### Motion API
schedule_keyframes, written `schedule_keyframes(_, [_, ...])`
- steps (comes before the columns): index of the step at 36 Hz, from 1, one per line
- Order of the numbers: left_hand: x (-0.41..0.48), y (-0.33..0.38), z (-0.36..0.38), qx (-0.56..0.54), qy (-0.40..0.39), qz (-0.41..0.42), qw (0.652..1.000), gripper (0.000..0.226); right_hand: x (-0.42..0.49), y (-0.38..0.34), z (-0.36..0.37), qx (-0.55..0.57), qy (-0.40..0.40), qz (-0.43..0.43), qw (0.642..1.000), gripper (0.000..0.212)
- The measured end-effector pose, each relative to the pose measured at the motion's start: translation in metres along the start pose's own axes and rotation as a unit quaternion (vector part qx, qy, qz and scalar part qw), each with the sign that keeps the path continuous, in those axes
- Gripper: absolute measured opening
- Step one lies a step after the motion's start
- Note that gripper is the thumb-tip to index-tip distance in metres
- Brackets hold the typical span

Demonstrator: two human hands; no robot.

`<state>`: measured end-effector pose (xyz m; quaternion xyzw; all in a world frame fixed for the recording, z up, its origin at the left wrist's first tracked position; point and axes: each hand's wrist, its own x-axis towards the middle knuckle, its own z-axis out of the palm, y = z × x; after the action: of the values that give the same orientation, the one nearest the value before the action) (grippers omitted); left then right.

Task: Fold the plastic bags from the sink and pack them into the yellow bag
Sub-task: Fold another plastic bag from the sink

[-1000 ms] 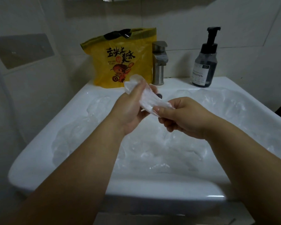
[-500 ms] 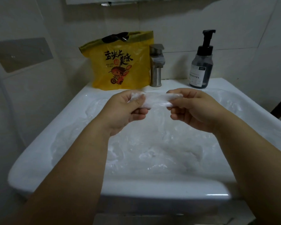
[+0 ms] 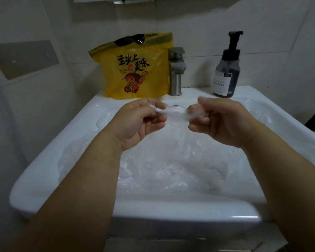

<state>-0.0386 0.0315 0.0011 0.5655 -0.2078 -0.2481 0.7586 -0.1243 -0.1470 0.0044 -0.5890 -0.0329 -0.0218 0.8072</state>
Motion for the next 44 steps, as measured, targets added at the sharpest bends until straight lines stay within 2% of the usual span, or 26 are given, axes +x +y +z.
schedule_keyframes(2, [-0.001,0.001,0.001,-0.013,0.003,-0.002,1.000,0.029,0.001,0.003,-0.001,-0.045,0.015,0.012,0.999,0.029])
schedule_keyframes(5, [-0.001,0.000,0.003,0.022,0.016,0.006,1.000,0.013,0.003,0.005,-0.001,-0.104,0.061,0.006,0.993,0.011])
schedule_keyframes(9, [0.002,-0.006,0.001,0.099,0.042,0.008,0.994,0.013,0.003,0.006,-0.003,-0.154,0.083,0.022,0.984,0.019])
schedule_keyframes(13, [0.004,-0.005,0.000,0.057,0.054,0.016,0.997,0.016,0.002,0.008,0.000,-0.236,0.077,0.022,0.969,0.010])
schedule_keyframes(15, [0.006,-0.005,0.001,0.028,0.066,0.034,0.997,0.016,0.002,0.009,0.002,-0.263,0.078,0.024,0.961,0.014])
schedule_keyframes(19, [0.010,-0.006,0.004,-0.068,0.079,0.065,0.992,0.035,0.003,0.012,0.011,-0.312,0.094,-0.019,0.945,0.020])
schedule_keyframes(21, [0.011,-0.010,0.008,-0.079,0.041,0.034,0.995,0.043,0.004,0.016,0.019,-0.303,0.100,-0.047,0.946,0.020])
schedule_keyframes(24, [0.007,-0.024,0.021,0.083,-0.055,-0.038,0.994,0.052,0.006,0.024,0.028,-0.292,0.088,-0.058,0.951,0.021])
schedule_keyframes(26, [0.006,-0.031,0.028,0.142,-0.076,-0.053,0.986,0.053,0.007,0.027,0.030,-0.308,0.077,-0.052,0.947,0.020])
schedule_keyframes(30, [0.010,-0.030,0.028,0.144,-0.040,-0.041,0.988,0.048,0.008,0.029,0.029,-0.301,0.044,-0.046,0.951,0.022])
schedule_keyframes(33, [0.014,-0.023,0.025,0.091,-0.033,-0.012,0.995,0.047,0.010,0.028,0.026,-0.282,0.044,-0.032,0.958,0.024])
schedule_keyframes(36, [0.016,-0.015,0.022,0.031,0.040,0.014,0.999,0.046,0.010,0.025,0.022,-0.265,0.042,-0.014,0.963,0.019])
schedule_keyframes(40, [0.015,-0.015,0.016,0.117,0.150,0.062,0.980,0.035,0.009,0.022,0.018,-0.260,0.033,0.013,0.965,0.019])
schedule_keyframes(44, [0.012,-0.017,0.003,0.256,0.232,0.127,0.930,0.034,0.004,0.020,0.013,-0.270,0.022,0.036,0.962,0.019])
